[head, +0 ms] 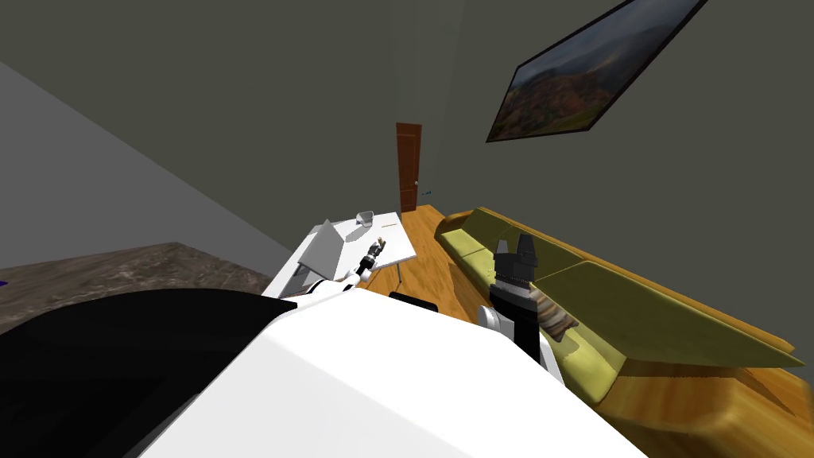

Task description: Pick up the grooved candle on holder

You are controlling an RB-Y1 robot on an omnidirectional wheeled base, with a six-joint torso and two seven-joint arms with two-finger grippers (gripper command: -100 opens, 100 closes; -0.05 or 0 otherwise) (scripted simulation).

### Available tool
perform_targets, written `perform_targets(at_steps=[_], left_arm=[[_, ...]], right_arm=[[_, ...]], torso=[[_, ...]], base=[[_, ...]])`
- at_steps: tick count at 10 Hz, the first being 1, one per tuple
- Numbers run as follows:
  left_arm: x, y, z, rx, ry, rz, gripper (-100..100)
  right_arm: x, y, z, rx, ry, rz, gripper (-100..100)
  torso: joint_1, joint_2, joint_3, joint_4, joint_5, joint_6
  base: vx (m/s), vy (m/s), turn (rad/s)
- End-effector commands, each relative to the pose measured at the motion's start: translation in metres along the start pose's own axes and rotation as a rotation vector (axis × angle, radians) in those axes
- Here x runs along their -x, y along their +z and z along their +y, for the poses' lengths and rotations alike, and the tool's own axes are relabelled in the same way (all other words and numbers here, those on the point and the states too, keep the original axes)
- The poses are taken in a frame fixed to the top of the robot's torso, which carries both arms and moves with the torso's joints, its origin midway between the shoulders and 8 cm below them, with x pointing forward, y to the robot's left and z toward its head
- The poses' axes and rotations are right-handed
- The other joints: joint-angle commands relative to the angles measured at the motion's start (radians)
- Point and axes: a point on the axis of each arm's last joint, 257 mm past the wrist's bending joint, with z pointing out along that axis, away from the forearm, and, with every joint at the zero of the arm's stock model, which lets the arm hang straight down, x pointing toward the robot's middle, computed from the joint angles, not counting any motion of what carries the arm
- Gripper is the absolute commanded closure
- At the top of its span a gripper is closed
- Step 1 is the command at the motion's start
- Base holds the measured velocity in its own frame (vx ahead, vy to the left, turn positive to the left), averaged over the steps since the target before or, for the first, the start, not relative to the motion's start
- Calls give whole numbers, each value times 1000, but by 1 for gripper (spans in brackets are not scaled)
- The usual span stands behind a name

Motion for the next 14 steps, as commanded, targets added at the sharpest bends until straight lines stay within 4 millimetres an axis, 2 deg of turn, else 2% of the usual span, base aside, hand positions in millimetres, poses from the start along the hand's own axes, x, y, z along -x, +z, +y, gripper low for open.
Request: perform_targets(at_steps=[1, 3, 4, 5, 6, 7, 9, 10, 14], left_arm=[[-8, -3, 5, 9, 9, 30, -100], [-7, -2, 4, 8, 9, 27, -100], [-8, -2, 4, 9, 9, 28, 0], [-4, -14, 12, 0, 8, 25, -100], [-1, -27, 19, -11, 7, 24, -100], [-1, -27, 19, -11, 7, 24, -100], [9, -48, 28, -40, 7, 20, -100], [6, -52, 31, -34, 6, 27, -100], [22, -98, 45, -99, 10, 45, -100]], right_arm=[[0, 0, 0, 0, 0, 0, 0], [0, 0, 0, 0, 0, 0, 0], [0, 0, 0, 0, 0, 0, 0], [0, 0, 0, 0, 0, 0, 0], [0, 0, 0, 0, 0, 0, 0], [0, 0, 0, 0, 0, 0, 0], [0, 0, 0, 0, 0, 0, 0], [0, 0, 0, 0, 0, 0, 0], [0, 0, 0, 0, 0, 0, 0]], torso=[[0, 0, 0, 0, 0, 0], [0, 0, 0, 0, 0, 0], [-1, 1, 0, 0, 0, 0], [-2, 1, 1, 0, 0, 0], [-4, -2, -1, 0, -1, -1], [-6, -7, -4, -1, -1, -1], [-7, -8, -5, -2, -1, 0], [-9, -8, -5, -2, -2, 0], [-8, -9, -5, -2, -2, 0]], base=[[36, 41, -33], [19, 24, -9], [0, 0, 0], [87, -47, 98], [177, -80, 151], [152, -71, 55], [155, -96, 109], [112, -92, 60], [176, -108, 129]])
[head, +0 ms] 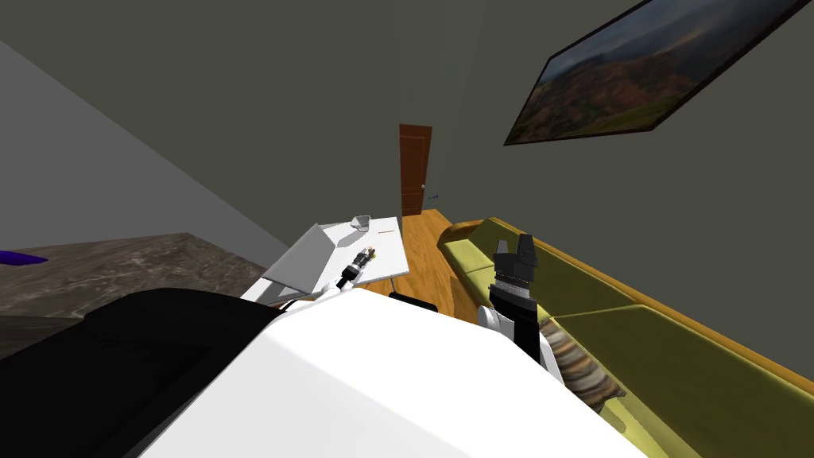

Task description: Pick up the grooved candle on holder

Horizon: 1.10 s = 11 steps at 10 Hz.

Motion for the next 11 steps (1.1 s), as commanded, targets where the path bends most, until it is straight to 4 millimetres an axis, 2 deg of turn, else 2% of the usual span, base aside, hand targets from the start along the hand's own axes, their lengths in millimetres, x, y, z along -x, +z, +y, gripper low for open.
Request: perform_targets(at_steps=[1, 2, 4, 5, 6, 10, 11], left_arm=[[-2, -16, 3, -4, -6, 14, -100], [-2, -16, 3, -4, -6, 14, -100], [4, -41, 5, -39, -6, 36, -100], [1, -34, 5, -26, -3, 30, -100], [2, -35, 4, -29, -6, 31, 100], [2, -34, 4, -30, -3, 30, 100], [2, -34, 4, -30, -3, 30, 0]], right_arm=[[0, 0, 0, 0, 0, 0, 0], [0, 0, 0, 0, 0, 0, 0], [0, 0, 0, 0, 0, 0, 0], [0, 0, 0, 0, 0, 0, 0], [0, 0, 0, 0, 0, 0, 0], [0, 0, 0, 0, 0, 0, 0], [0, 0, 0, 0, 0, 0, 0]], torso=[[0, 0, 0, 0, 0, 0], [2, 2, 1, 0, 0, 0], [7, 8, 5, 2, 1, 0], [5, 6, 4, 1, 1, 0], [6, 9, 5, 2, 1, 1], [10, 13, 7, 2, 3, 0], [10, 13, 7, 2, 3, 0]], base=[[163, -99, 47], [60, -20, -19], [95, -60, 124], [59, -46, 45], [9, -8, -6], [0, 0, 0], [0, 0, 0]])
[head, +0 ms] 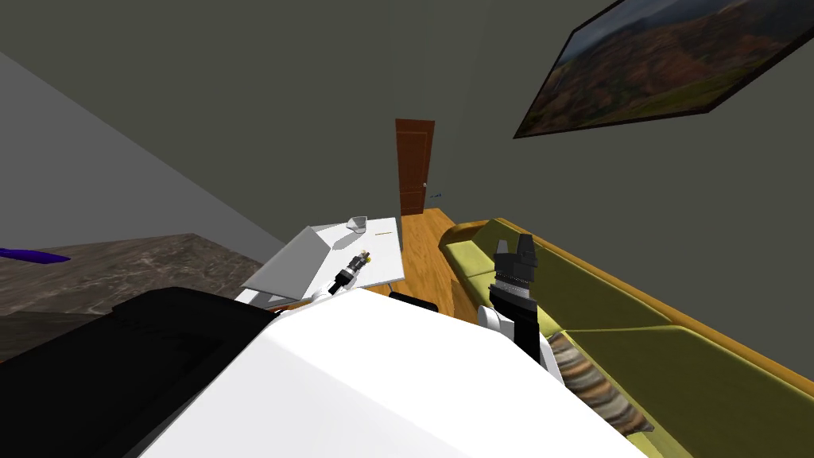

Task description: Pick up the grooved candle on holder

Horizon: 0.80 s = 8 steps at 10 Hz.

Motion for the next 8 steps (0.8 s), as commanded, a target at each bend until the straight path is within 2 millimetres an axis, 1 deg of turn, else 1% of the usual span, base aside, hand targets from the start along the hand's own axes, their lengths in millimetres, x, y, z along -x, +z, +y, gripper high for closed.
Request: perform_targets(at_steps=[1, 2, 3, 4, 5, 7, 8], left_arm=[[-5, 17, 0, 29, -4, -14, 100], [-4, 18, 0, 27, -4, -16, 100], [-6, 32, -2, 42, -4, -26, 100], [-9, 45, -4, 58, -4, -32, 100], [-8, 46, -5, 56, -4, -34, 100], [-13, 73, -12, 82, -4, -44, 100], [-17, 85, -15, 98, -5, -43, 100]], right_arm=[[0, 0, 0, 0, 0, 0, 0], [0, 0, 0, 0, 0, 0, 0], [0, 0, 0, 0, 0, 0, 0], [0, 0, 0, 0, 0, 0, 0], [0, 0, 0, 0, 0, 0, 0], [0, 0, 0, 0, 0, 0, 0], [0, 0, 0, 0, 0, 0, 0]], torso=[[0, 0, 0, 0, 0, 0], [4, 4, 2, 1, 1, 2], [7, 6, 3, 1, 2, 1], [9, 7, 4, 1, 3, 1], [10, 11, 5, 1, 3, 0], [9, 6, 3, 0, 4, -1], [9, 6, 3, 0, 4, 0]], base=[[-102, 72, -192], [-141, 103, -144], [-149, 113, -89], [-215, 134, -131], [-154, 93, -66], [-127, 83, -108], [-192, 131, -150]])
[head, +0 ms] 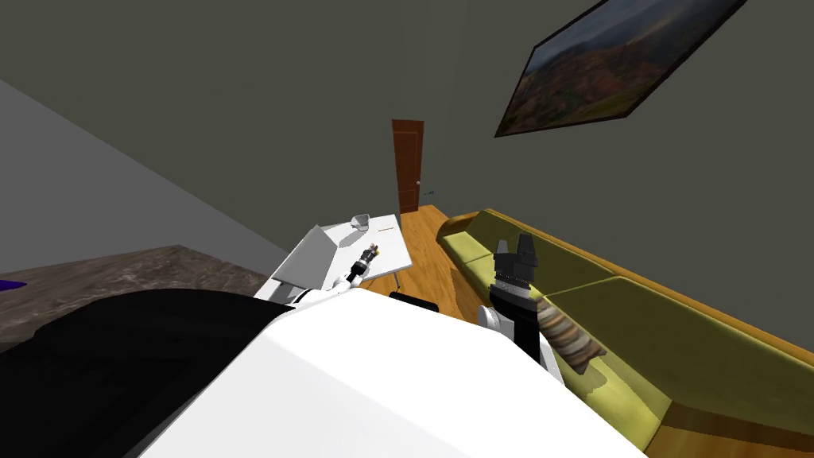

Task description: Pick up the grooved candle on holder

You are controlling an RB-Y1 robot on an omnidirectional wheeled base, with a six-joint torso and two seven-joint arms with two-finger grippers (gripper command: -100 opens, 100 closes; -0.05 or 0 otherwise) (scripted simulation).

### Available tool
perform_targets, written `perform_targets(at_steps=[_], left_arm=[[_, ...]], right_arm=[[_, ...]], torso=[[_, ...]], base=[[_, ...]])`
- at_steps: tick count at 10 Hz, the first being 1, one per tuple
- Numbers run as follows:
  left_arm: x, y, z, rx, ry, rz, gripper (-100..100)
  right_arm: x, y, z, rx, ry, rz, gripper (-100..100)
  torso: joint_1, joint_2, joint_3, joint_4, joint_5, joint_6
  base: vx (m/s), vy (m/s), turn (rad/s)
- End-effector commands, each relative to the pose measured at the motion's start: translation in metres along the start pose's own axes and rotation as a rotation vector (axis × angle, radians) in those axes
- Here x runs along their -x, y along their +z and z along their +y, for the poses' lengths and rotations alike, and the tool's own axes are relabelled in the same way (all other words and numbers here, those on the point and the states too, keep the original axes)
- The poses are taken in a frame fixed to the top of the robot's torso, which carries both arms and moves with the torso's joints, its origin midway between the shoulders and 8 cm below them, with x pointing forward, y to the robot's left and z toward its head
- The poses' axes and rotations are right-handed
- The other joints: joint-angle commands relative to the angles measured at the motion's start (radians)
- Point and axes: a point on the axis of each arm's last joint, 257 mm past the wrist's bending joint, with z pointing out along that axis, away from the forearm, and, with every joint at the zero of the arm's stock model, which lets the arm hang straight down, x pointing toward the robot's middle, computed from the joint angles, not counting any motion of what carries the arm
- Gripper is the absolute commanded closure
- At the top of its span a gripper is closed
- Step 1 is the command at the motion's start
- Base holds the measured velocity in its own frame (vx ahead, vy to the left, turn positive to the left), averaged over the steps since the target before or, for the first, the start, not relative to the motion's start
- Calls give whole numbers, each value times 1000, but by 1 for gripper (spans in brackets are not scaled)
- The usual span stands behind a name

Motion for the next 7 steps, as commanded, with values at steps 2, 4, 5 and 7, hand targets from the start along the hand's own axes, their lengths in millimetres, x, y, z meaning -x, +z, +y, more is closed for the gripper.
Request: perform_targets(at_steps=[2, 4, 5, 7], left_arm=[[-6, 21, -9, 20, 3, 1, 100], [-12, 45, -22, 41, 5, 6, 100], [-9, 48, -25, 35, 6, -2, 100], [-11, 46, -23, 37, 5, 4, 0]], right_arm=[[0, 0, 0, 0, 0, 0, 0], [0, 0, 0, 0, 0, 0, 0], [0, 0, 0, 0, 0, 0, 0], [0, 0, 0, 0, 0, 0, 0]], torso=[[0, 2, 1, -1, 1, -1], [-3, -2, -2, -2, 1, -1], [-3, -1, -1, -2, 1, 0], [-4, -7, -4, -3, 0, -2]], base=[[-185, 99, -91], [-157, 62, -95], [-136, 68, -85], [-29, 16, -6]])
